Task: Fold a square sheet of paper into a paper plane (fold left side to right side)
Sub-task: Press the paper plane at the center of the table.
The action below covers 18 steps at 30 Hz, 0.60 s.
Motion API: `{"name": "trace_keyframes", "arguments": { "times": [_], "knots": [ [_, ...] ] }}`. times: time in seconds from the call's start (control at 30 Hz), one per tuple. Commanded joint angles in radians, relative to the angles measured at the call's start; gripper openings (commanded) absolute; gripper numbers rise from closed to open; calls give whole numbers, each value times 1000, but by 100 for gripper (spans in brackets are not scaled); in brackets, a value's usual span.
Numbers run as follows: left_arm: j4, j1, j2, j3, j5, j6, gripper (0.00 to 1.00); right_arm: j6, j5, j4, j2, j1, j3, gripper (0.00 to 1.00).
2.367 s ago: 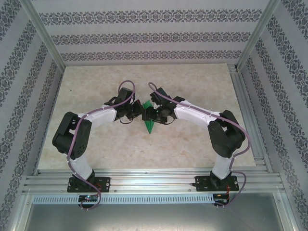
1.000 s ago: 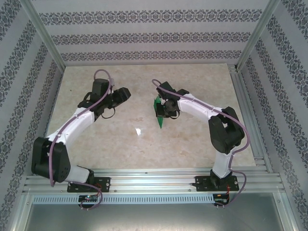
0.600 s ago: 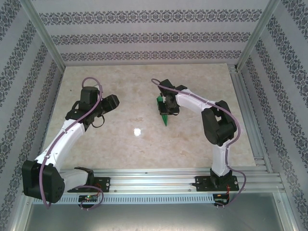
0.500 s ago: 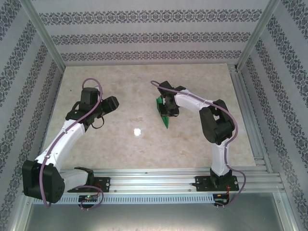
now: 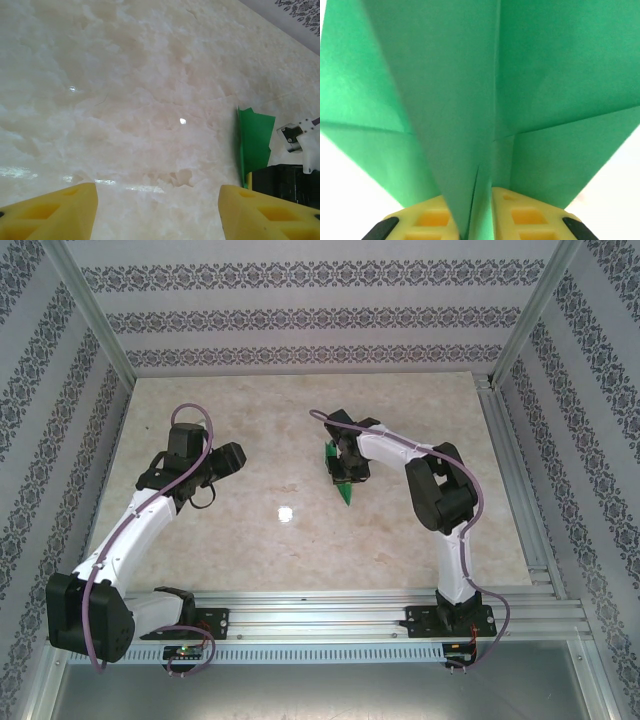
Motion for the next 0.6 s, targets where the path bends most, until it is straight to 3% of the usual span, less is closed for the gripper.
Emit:
{"name": "trace_keyframes", "arguments": {
  "times": [0.0, 0.3, 0.57],
  "knots": [
    [-24, 12, -25, 13, -24, 24, 66, -16, 50, -38, 24, -13, 32, 22],
    [-20, 12, -20, 15, -22, 28, 66, -34, 99, -53, -20, -36, 29, 33],
    [-21, 12, -19, 8, -12, 30, 66, -42, 67, -35, 24, -47, 23, 22]
  ]
}}
